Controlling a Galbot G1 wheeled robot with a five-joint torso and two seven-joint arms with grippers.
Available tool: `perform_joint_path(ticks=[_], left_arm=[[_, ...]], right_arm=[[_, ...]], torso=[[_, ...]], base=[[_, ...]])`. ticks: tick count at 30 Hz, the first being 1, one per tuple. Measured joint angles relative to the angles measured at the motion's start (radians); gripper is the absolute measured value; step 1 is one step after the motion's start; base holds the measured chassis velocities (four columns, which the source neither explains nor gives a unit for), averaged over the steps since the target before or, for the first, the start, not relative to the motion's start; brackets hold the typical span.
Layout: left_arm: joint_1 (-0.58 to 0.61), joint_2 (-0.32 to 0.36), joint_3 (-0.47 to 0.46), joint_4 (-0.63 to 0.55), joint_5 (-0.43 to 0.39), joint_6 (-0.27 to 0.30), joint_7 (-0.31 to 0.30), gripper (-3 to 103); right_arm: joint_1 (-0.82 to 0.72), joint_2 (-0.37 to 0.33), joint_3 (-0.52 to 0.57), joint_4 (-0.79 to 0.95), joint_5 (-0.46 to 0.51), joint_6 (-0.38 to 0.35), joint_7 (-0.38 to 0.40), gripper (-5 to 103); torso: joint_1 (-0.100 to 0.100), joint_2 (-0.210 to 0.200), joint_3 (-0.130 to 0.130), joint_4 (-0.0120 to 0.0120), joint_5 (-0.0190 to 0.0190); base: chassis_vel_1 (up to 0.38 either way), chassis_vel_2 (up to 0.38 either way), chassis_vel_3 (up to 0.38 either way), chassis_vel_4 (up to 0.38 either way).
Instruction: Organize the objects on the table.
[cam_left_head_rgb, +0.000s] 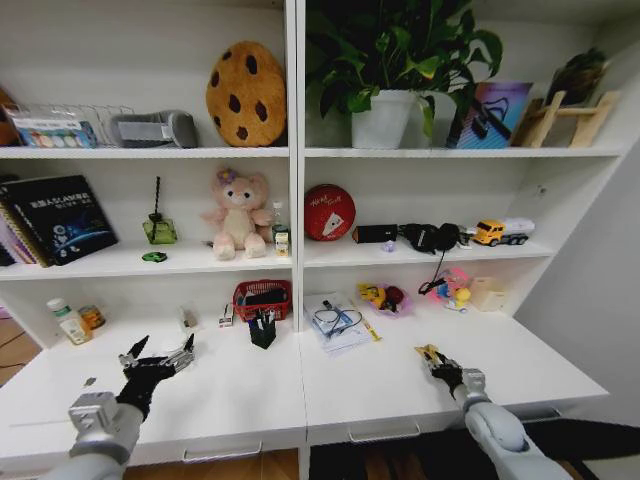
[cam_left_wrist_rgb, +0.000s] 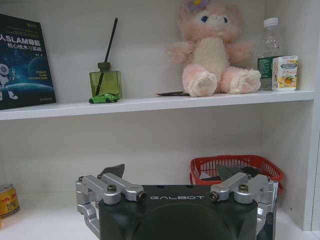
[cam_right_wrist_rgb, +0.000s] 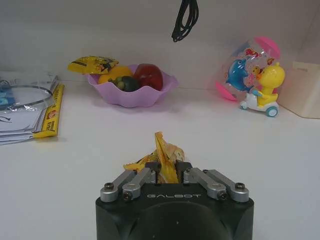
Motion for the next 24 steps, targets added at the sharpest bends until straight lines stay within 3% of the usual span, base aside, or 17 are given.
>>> perform_joint_path(ticks=[2,4,15,24], left_arm=[[0.000,0.000,0.000,0.000,0.000,0.000,0.000,100],[0.000,0.000,0.000,0.000,0.000,0.000,0.000,100],[0.000,0.000,0.000,0.000,0.000,0.000,0.000,100],[0.000,0.000,0.000,0.000,0.000,0.000,0.000,100]], right_arm=[[0.000,0.000,0.000,0.002,0.001,0.000,0.000,19],[0.001,0.000,0.001,0.007,0.002,0.000,0.000,4],[0.027,-0.028,0.015,0.114,0.058,0.003,-0.028,0],[0.401,-0.040,-0.163,-0.117,0.082,0.066,-0.066,0]], torso=[[0.000,0.000,0.000,0.0000,0.0000],[0.000,0.000,0.000,0.0001,0.0000],[0.000,0.000,0.000,-0.0003,-0.0001],[0.000,0.000,0.000,0.0006,0.0002]], base=[[0.000,0.000,0.000,0.000],[0.000,0.000,0.000,0.000],[0.000,0.000,0.000,0.000],[0.000,0.000,0.000,0.000]])
